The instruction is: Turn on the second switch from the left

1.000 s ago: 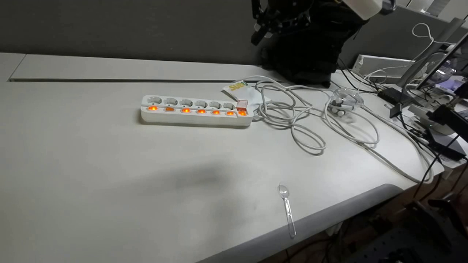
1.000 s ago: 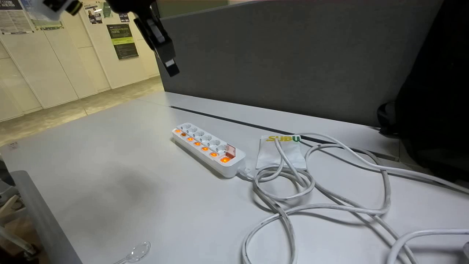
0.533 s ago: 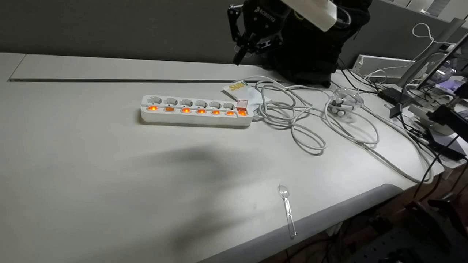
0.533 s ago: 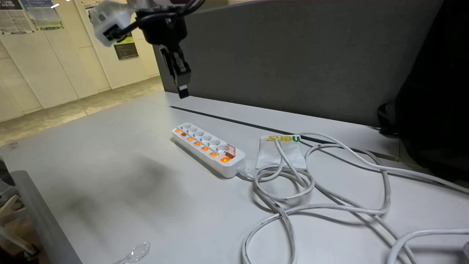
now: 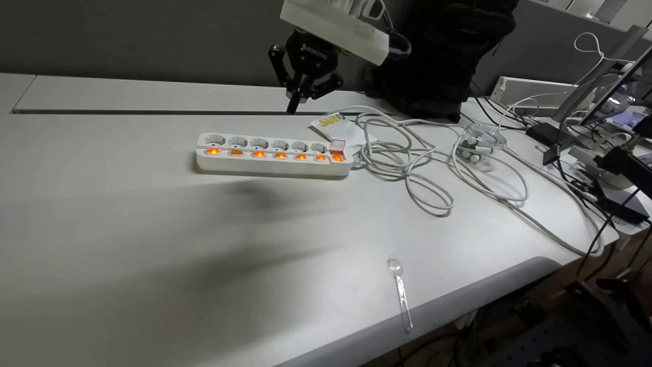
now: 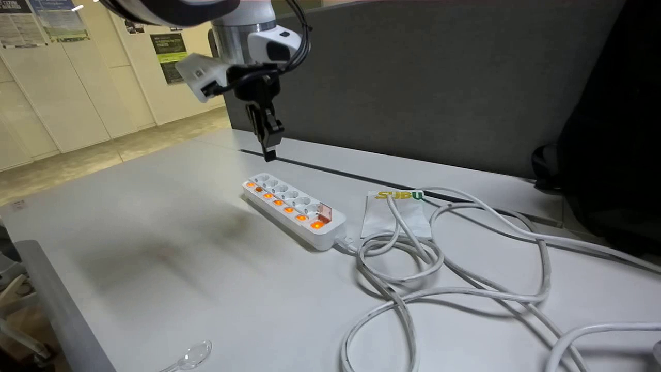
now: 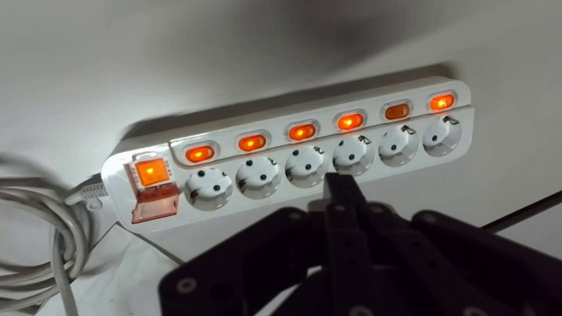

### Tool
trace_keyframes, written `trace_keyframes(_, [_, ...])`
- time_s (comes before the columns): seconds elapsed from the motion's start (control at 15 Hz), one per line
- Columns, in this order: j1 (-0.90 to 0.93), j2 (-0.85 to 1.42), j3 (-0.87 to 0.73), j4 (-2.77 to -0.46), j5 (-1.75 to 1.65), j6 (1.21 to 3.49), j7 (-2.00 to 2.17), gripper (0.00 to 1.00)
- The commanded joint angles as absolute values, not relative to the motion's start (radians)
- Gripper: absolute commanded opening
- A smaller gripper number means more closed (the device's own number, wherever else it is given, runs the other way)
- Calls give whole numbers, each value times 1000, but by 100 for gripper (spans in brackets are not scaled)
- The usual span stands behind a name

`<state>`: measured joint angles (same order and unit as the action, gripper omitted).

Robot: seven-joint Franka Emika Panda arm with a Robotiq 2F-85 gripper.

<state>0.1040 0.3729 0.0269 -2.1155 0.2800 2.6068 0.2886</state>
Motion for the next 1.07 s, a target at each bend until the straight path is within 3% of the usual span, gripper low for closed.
trace_keyframes(0.0, [149, 479, 29, -1997, 221, 2547, 368, 0])
trace_keyframes(1.0, [225, 605, 43, -1913, 184, 2567, 328, 0])
